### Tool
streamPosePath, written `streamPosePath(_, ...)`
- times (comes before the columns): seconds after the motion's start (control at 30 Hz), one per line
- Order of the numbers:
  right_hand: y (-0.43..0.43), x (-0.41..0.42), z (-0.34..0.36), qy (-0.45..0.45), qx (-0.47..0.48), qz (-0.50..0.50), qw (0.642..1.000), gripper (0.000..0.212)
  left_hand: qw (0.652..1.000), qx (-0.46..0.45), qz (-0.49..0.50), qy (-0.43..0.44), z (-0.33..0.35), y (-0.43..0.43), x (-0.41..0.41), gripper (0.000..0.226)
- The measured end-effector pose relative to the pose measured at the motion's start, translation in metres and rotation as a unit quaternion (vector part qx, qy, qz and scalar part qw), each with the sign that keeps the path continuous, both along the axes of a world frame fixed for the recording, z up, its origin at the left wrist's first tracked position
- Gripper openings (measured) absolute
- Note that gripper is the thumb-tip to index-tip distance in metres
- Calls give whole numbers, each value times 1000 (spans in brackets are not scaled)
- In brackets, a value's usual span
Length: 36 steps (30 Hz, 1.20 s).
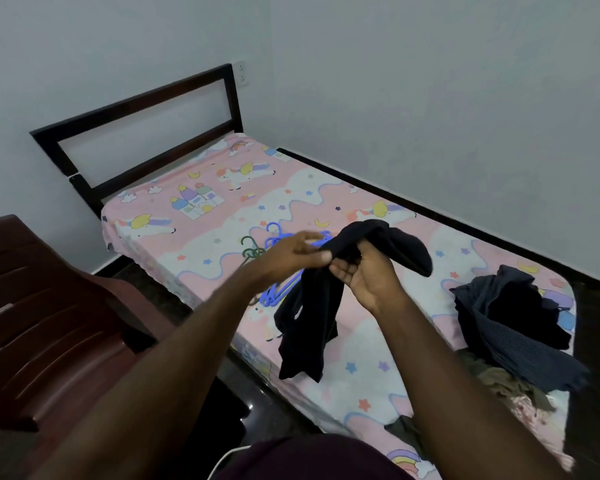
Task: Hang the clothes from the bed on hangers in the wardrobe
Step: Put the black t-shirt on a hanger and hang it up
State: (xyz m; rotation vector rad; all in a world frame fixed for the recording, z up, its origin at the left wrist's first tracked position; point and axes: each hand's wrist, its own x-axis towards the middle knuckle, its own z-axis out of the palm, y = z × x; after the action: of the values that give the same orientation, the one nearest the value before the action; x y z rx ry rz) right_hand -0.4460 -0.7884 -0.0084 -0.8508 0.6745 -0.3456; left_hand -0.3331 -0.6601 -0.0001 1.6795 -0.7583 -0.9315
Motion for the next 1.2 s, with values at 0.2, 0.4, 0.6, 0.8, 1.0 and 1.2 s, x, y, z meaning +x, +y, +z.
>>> streamPosePath(0.2, -4, -2, 15, 11, -30, 52, 998, 28, 999, -12, 24, 30, -19, 7, 11, 14)
streamPosePath(0.4, -13, -5, 20, 20, -73, 89, 993, 24, 998, 50, 2, -46, -19, 5, 13, 32)
streamPosePath(0.6, -44, -26, 19, 24, -76, 14, 997, 13, 989, -59, 108, -80, 2, 6, 20, 36)
streamPosePath(0.8, -47, -46, 1, 163, -152, -134, 966, 30, 974, -96, 115, -172, 37, -12, 26, 29)
streamPosePath(1.0, -12, -16, 33, 34, -537, -56, 841, 97, 960, -52, 0, -275, 47, -33, 9, 25)
streamPosePath(1.2, -15, -1, 48, 58, -514, 204, 831, 37, 958, -41, 33, -281, 44, -22, 13, 22)
